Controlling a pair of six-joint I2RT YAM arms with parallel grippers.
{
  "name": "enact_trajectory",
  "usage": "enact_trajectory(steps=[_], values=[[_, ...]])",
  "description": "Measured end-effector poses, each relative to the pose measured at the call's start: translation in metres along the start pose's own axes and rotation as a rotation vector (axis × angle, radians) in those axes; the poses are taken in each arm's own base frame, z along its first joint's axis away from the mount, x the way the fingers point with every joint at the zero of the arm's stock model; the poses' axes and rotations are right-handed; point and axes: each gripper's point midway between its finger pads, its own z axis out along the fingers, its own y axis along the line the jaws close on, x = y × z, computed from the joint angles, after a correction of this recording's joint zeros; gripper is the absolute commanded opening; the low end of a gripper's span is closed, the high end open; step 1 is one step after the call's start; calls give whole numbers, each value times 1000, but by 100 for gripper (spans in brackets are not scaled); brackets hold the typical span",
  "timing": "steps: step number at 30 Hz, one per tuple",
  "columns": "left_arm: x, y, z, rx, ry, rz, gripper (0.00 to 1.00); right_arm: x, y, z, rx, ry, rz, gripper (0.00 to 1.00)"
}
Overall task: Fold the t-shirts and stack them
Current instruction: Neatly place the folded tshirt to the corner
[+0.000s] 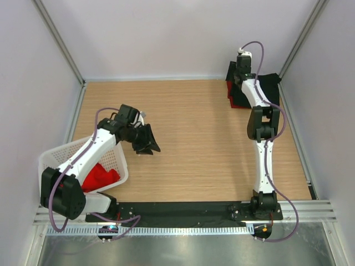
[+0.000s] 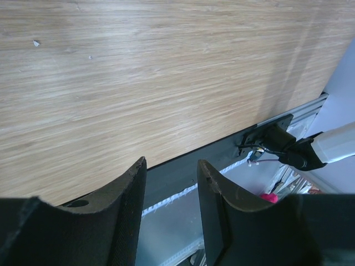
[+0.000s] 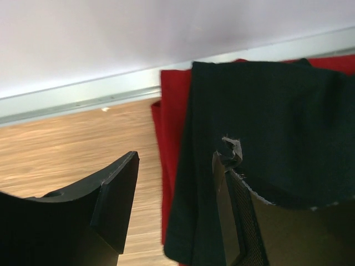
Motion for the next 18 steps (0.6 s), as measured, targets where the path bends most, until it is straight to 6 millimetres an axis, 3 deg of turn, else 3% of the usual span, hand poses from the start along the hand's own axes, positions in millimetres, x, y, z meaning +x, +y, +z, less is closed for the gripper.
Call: enact_trajectory(steps=[6,16,18], values=[[0,-1,0,5,1,0,44,20,-14,14,62,24,-52,63],[-3,1,-1,3,-6,-10,44,23,-24,28,115,2,-95,49],[-3,1,-1,3,-6,-10,44,24,-26,30,124,0,-105,42]])
